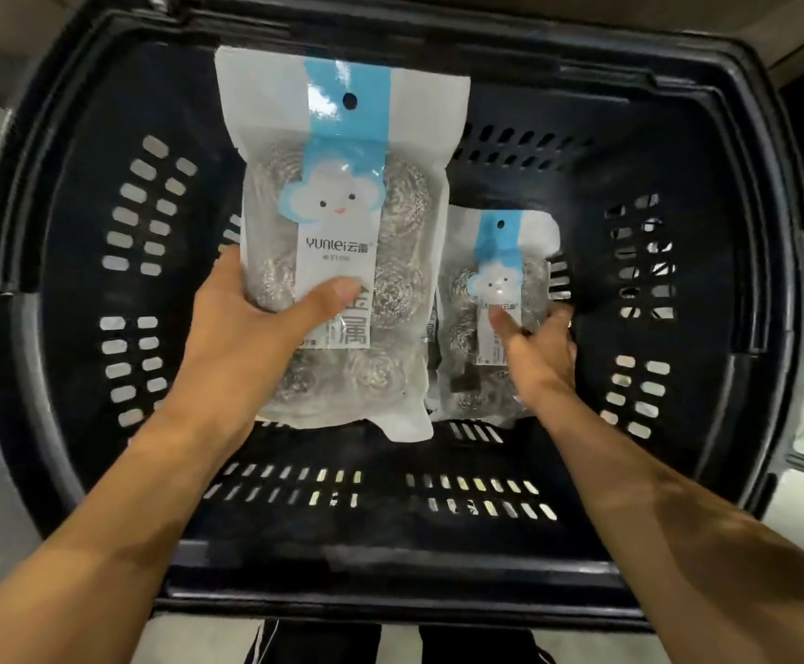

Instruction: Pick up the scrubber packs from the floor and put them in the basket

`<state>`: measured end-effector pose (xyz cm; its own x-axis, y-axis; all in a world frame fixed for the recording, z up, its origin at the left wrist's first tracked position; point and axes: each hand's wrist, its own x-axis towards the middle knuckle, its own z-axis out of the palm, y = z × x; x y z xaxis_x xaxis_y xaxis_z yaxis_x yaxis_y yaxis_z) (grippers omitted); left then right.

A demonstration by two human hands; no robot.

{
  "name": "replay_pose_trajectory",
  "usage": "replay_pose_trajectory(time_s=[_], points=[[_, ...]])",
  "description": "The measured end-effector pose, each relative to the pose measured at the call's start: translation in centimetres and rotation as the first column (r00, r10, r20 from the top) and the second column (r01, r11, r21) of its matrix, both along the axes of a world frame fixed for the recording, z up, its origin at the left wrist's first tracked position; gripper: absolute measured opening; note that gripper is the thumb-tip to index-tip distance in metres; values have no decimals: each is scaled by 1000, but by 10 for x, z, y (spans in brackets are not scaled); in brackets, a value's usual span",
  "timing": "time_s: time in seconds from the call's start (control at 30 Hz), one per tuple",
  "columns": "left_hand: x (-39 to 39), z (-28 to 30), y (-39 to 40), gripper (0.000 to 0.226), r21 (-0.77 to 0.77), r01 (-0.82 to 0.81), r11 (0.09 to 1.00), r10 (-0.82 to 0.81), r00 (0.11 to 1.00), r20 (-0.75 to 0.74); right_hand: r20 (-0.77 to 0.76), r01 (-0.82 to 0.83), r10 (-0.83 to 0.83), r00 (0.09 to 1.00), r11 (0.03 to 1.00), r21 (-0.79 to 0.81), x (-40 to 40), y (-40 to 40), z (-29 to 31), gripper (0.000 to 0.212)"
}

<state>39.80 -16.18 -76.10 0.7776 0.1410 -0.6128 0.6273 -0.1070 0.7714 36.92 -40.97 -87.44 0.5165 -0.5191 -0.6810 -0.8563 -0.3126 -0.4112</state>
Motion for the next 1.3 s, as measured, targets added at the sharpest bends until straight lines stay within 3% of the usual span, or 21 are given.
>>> replay_pose_trajectory(time_s=[0.1, 0.23, 0.4, 0.5, 0.63, 0.77, 0.87, 1.0, 1.1, 1.2, 1.3], points=[[-4, -4, 2, 73, 13, 14, 1000, -14, 1000, -11, 19, -160, 168, 986, 966, -202, -6, 5, -1, 66], [-12, -6, 3, 67, 39, 16, 999, -15, 999, -41, 63, -313, 371, 927, 852, -419, -5, 7, 11, 60], [-23, -12, 1, 70, 56, 38, 998, -30, 991, -130, 287, -329, 503, 815, 811, -484, 5, -5, 46, 56], [-22, -27, -5, 69, 56, 58, 997, -49, 986, -161, 395, -359, 596, 700, 771, -526, 8, -12, 63, 68], [-13, -64, -19, 68, 115, 104, 988, -84, 982, -167, 430, -406, 686, 587, 709, -576, 13, -19, 80, 81], [-11, -93, -39, 67, 232, 188, 954, -122, 954, -272, 388, -463, 727, 566, 670, -580, 15, -22, 92, 88], [-14, -104, -45, 76, 353, 271, 895, -159, 936, -315, 381, -479, 728, 570, 672, -565, 16, -24, 95, 91], [-12, -103, -39, 128, 416, 471, 778, -274, 850, -450, 367, -497, 738, 567, 661, -562, 18, -26, 97, 93], [-1, -87, -35, 117, 550, 588, 593, -365, 805, -467, 346, -514, 754, 558, 642, -569, 17, -25, 102, 94], [11, -58, -29, 93, 704, 561, 437, -536, 790, -297, 307, -542, 790, 531, 595, -593, 18, -24, 115, 95], [19, -11, -20, 78, 783, 497, 375, -702, 703, -110, 281, -572, 811, 513, 567, -593, 18, -18, 143, 96]])
